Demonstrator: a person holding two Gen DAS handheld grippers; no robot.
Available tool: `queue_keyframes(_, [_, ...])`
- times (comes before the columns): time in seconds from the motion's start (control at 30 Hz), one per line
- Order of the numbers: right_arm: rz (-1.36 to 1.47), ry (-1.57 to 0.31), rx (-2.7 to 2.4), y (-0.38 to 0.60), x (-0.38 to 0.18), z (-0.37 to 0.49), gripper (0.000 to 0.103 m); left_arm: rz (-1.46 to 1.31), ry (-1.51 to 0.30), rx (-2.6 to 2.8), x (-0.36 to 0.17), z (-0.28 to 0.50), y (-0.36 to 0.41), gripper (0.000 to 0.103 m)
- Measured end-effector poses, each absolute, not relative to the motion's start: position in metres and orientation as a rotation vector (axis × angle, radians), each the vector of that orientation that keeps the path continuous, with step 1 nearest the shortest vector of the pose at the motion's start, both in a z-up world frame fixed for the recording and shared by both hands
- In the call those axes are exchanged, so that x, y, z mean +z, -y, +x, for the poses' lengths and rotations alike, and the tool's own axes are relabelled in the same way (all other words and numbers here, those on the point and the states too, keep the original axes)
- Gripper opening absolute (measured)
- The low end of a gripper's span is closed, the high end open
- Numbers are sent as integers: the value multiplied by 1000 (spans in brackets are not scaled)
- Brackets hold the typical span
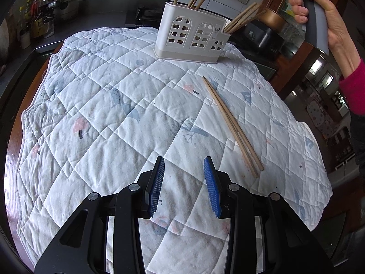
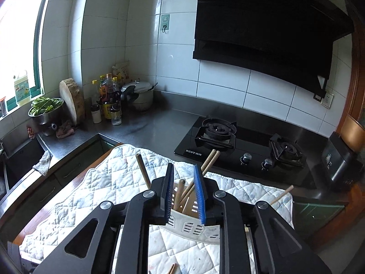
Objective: Organize utensils
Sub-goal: 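Open the right tool to drop the chopstick into the holder, then close the right tool on a chopstick while the left tool approaches another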
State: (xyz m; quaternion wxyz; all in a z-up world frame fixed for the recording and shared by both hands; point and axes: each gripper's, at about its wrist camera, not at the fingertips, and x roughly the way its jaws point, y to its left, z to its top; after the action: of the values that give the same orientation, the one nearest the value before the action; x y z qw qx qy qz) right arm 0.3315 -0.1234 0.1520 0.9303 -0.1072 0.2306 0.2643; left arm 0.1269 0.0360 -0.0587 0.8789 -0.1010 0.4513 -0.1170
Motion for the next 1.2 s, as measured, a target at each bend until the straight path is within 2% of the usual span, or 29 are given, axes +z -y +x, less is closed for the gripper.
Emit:
queue_keyframes(0.2, [-233,-451,505,161,136,265,27,-211,-911,-240,-52,122,-36,37])
queue_keyframes(0.53, [-154,-739,463,208,-11,190,26,-207,-906,-258,-54,111,-25,37])
queue_keyframes(0.67, [-101,-819,460,209,-52,176,23,-215,-913,-258,-57,108,-23,37])
queue_keyframes(0.8, [-56,-861,469,201,-74,172,17,-225,-920,-253,-59,107,-24,37])
queue_keyframes(1.2, [-33,-921,463,186,-94,180,14,-233,-934,-250,-64,109,-20,37])
